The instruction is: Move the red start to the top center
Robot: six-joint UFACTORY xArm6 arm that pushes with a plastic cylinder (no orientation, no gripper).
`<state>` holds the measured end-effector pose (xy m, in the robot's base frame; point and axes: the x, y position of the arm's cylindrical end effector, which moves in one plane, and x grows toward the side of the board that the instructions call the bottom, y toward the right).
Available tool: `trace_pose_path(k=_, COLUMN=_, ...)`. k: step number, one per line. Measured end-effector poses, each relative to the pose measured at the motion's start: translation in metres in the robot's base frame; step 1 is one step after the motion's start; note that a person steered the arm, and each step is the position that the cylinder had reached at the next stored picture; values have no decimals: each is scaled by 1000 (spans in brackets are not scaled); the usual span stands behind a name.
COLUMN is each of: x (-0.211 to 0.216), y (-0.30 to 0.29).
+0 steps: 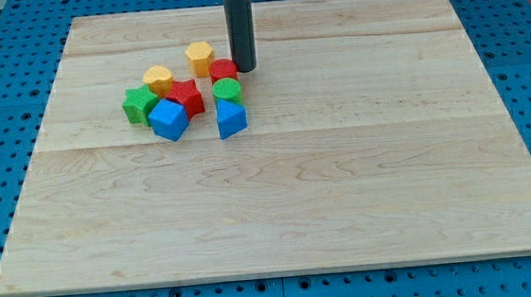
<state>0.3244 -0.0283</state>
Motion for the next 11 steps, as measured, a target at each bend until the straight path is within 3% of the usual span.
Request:
trace_pose_path(k=1, x=0, y=-11)
trace_pose_path(k=2, x=-10, y=14)
trace_pose_path(k=3, x=-58, y=60)
trace_pose_path(k=4, x=-64, y=25)
trace_pose_path(k=5, x=-49, y=-43)
trace_pose_path(k=9, x=-14, y=-54)
trace_pose_path(k=10, x=-21, y=-34)
trace_pose_path(k=11, x=-41, y=68)
